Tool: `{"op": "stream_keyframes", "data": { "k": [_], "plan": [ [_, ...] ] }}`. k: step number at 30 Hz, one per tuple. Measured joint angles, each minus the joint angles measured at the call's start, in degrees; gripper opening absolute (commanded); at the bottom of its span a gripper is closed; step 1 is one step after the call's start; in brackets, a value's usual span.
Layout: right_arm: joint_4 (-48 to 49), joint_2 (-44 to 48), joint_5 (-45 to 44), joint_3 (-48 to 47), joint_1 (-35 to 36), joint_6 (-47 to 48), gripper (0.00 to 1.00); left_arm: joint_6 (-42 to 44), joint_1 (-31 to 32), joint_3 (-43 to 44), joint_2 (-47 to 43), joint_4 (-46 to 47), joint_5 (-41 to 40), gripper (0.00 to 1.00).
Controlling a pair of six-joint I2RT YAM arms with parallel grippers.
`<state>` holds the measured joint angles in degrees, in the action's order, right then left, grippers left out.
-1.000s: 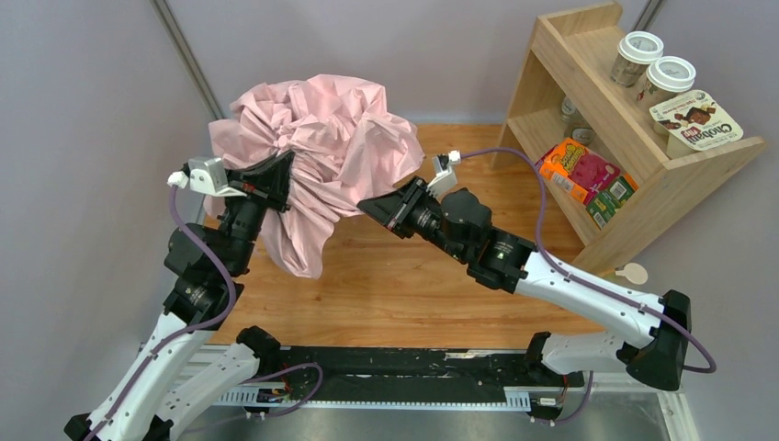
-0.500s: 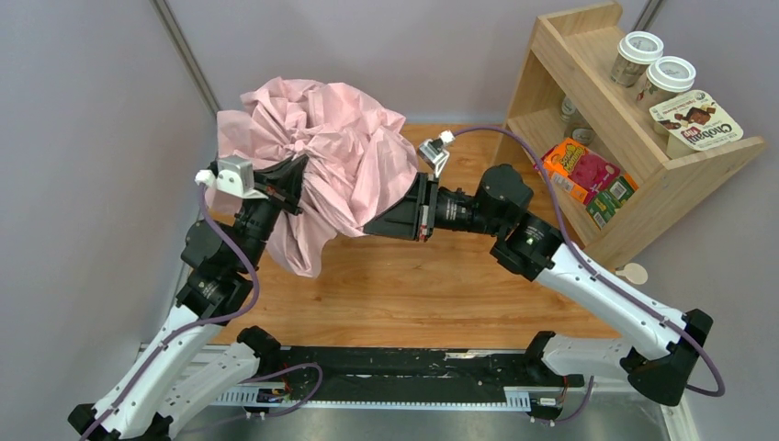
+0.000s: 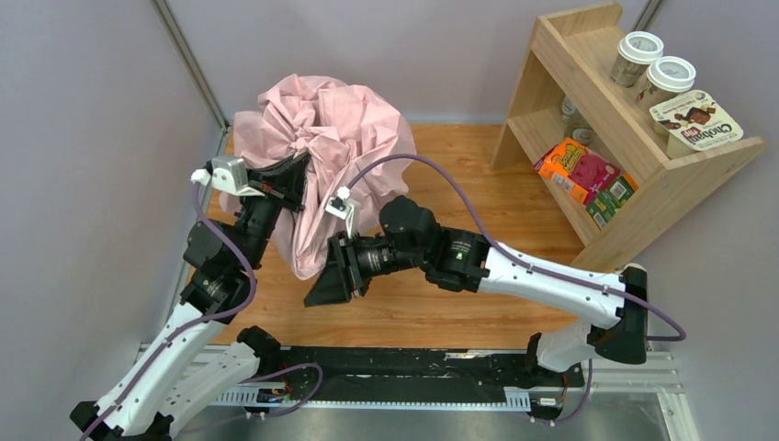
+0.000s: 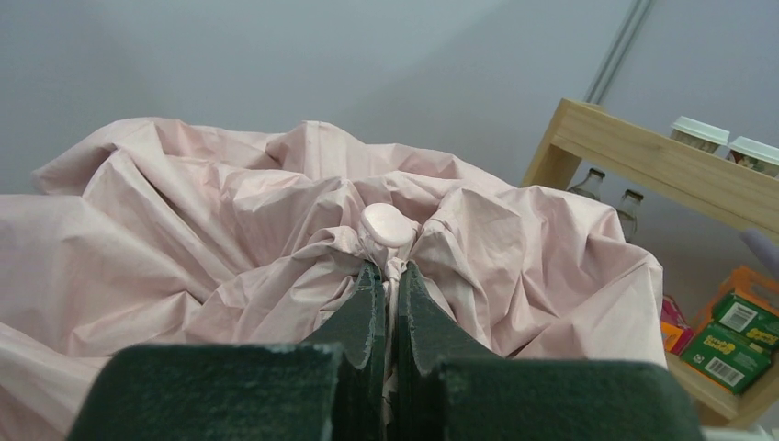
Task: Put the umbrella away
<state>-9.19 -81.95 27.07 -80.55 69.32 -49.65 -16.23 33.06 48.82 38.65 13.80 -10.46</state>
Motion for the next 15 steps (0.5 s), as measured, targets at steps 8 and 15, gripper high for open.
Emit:
{"op": "stream_keyframes", "data": {
  "k": [8,15],
  "plan": [
    [-17.4,18.6,-11.7,13.7,1.3,19.1,0.94,-0.6,-0.2,-1.7,-2.8,-2.5,3.2,0.0],
    [-29.6,37.0,-25.9,12.0,-5.2,32.3,0.82,-0.5,-0.2,-2.1,-6.4,-5.8,11.2,0.0]
  ]
}}
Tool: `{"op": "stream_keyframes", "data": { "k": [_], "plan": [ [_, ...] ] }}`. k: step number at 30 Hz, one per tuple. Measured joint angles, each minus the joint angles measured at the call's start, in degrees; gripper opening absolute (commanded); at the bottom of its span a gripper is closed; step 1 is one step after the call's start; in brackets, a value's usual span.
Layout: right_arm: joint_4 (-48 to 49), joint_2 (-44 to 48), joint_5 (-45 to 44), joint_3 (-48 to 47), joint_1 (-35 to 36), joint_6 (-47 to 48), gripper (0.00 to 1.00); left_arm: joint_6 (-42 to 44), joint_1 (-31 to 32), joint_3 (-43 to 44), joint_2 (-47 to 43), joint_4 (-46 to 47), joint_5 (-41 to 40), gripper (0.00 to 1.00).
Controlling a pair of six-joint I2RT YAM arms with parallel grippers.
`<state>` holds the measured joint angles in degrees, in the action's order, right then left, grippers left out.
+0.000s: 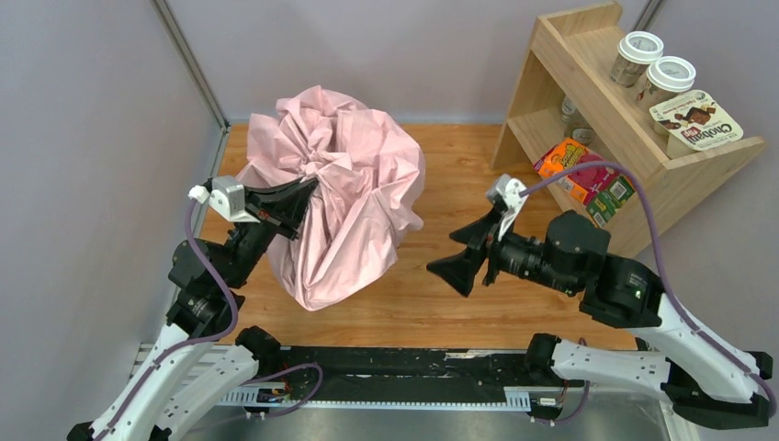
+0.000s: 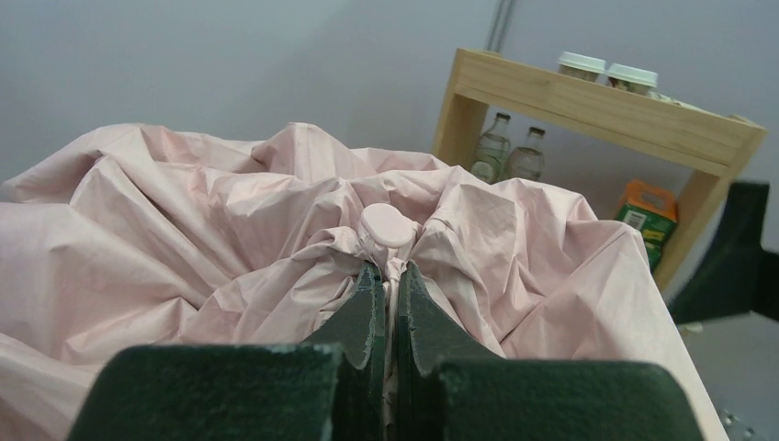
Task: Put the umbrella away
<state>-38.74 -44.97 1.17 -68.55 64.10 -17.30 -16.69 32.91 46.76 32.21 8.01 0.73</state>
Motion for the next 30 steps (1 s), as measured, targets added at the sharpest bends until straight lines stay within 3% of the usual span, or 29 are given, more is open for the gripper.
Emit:
{"op": "stream_keyframes", "data": {
  "k": [5,12,20,25,30],
  "plan": [
    [-1.7,-8.0,-1.8,-11.9,-3.5,7.1,0.78,-0.9,0.0,0.0,-0.6,-1.4,8.0,0.0],
    [-0.5,-18.4,3.0,-14.3,-3.5,11.2,0.72,-4.8,0.0,0.0,0.0,-2.0,18.1,0.0],
    [2.2,-32.1,5.6,-19.5,-3.5,11.8,0.82,-11.6,-0.5,-0.5,5.6,5.4,31.3,0.0],
    [-2.9,-28.3,4.0,-18.8,-3.5,12.2,0.88,-11.6,-0.7,-0.5,5.6,5.1,35.5,0.0],
    [-8.1,-14.0,2.9,-13.1,-3.5,10.4,0.95,-11.2,-0.3,0.3,4.7,2.9,38.9,0.0]
  ]
}}
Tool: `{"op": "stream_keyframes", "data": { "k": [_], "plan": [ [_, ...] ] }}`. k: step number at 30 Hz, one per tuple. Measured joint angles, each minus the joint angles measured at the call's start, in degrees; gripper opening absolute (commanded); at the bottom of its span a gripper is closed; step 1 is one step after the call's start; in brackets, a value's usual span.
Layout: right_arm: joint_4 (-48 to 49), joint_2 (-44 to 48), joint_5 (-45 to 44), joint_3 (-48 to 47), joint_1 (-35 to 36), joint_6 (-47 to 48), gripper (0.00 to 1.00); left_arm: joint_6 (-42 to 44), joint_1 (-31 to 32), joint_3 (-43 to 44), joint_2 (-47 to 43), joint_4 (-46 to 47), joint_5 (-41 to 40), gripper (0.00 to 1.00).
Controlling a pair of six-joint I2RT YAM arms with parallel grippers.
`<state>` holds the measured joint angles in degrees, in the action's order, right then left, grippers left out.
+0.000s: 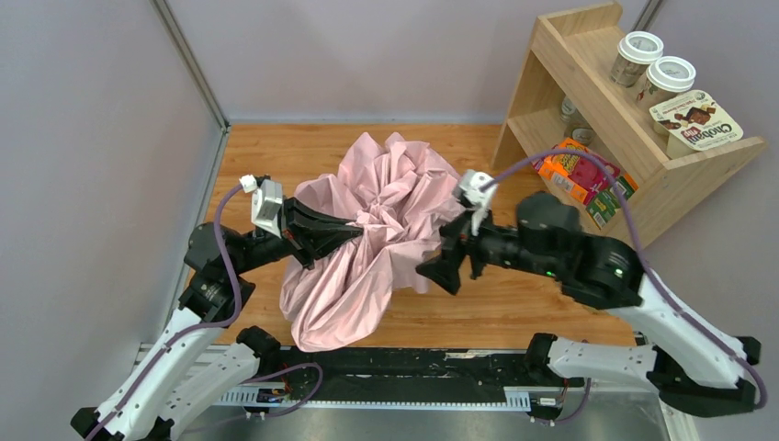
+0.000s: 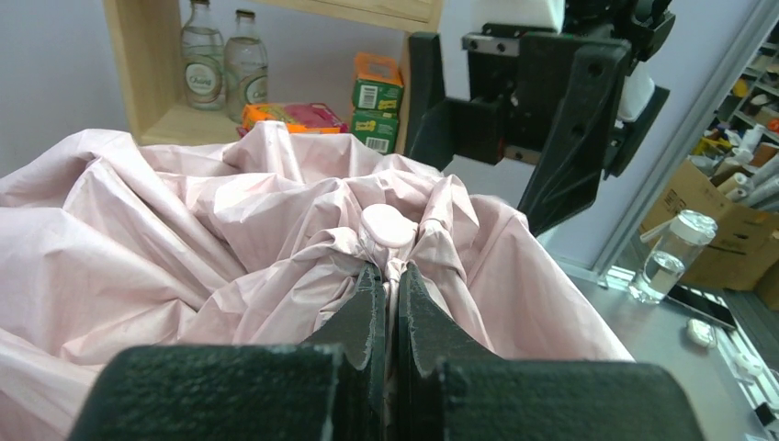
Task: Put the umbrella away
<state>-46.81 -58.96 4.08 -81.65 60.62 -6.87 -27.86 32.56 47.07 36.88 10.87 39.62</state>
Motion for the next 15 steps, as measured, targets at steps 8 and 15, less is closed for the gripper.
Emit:
{"op": "stream_keyframes", "data": {
  "k": [8,15],
  "plan": [
    [-0.1,16.7,0.6,5.6,0.0,-3.2,0.99,0.2,0.0,0.4,-0.1,-0.1,4.7,0.0],
    [1.8,16.9,-2.3,8.7,-0.2,-0.8,0.95,0.6,0.0,1.5,-0.3,-0.6,7.8,0.0]
  ]
}}
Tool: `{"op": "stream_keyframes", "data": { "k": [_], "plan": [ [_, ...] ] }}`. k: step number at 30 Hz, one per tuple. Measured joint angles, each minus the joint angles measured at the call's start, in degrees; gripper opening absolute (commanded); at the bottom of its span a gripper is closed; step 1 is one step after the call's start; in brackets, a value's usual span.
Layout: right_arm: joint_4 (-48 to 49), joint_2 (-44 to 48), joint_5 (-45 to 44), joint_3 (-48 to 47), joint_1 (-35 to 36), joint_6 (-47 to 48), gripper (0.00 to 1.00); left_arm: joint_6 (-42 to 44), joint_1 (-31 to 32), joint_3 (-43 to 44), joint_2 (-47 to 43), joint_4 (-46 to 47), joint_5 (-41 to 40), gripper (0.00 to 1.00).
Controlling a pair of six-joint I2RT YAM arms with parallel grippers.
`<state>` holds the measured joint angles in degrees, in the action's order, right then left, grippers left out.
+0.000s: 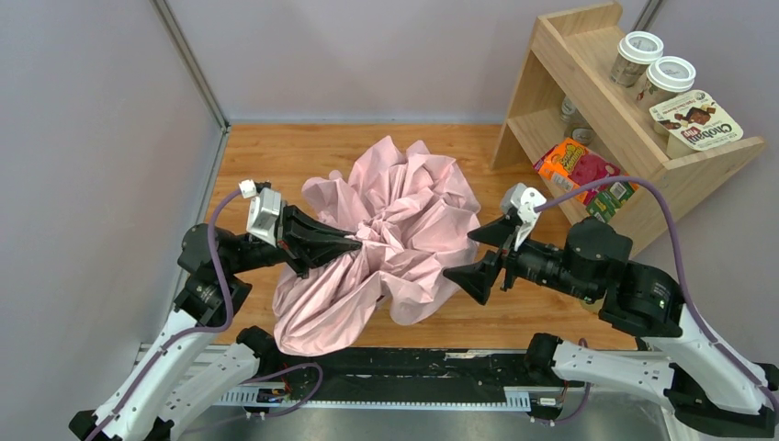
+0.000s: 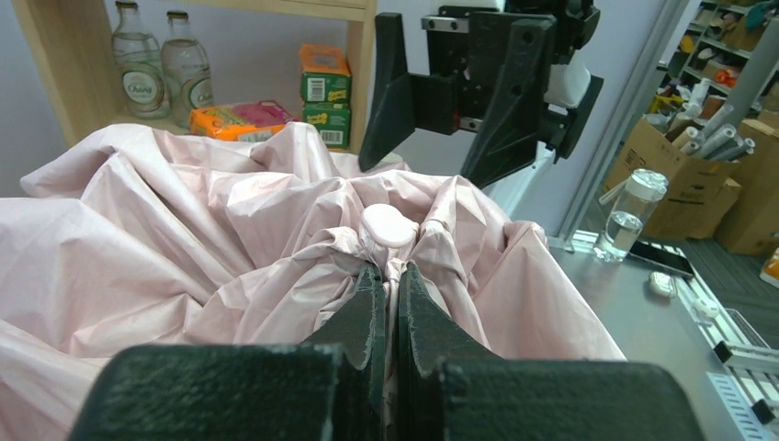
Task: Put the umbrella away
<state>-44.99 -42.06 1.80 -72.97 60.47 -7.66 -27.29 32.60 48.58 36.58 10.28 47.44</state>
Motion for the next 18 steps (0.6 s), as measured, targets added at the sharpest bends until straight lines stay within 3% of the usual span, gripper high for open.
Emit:
{"op": "stream_keyframes", "data": {
  "k": [6,11,15,18],
  "plan": [
    [-1.1,-2.5,-8.3,-0.5,-0.7,0.8,0.96,0.0,0.0,0.5,-0.7,-0.3,1.1,0.0],
    [-3.3,-4.0,-6.9,-5.5,-1.6,0.7,0.94,0.0,0.0,0.5,-1.1,-0.8,1.0,0.0],
    [-8.1,-2.8,-11.1,-7.9,-1.6,1.4,0.93,0.7,0.0,0.5,-2.3,-2.8,-2.4,0.0],
    [-10.2,-1.9,-9.1,-8.7,-1.8,1.4,0.99,0.6,0.0,0.5,-3.1,-3.7,-6.3,0.0]
  ]
}}
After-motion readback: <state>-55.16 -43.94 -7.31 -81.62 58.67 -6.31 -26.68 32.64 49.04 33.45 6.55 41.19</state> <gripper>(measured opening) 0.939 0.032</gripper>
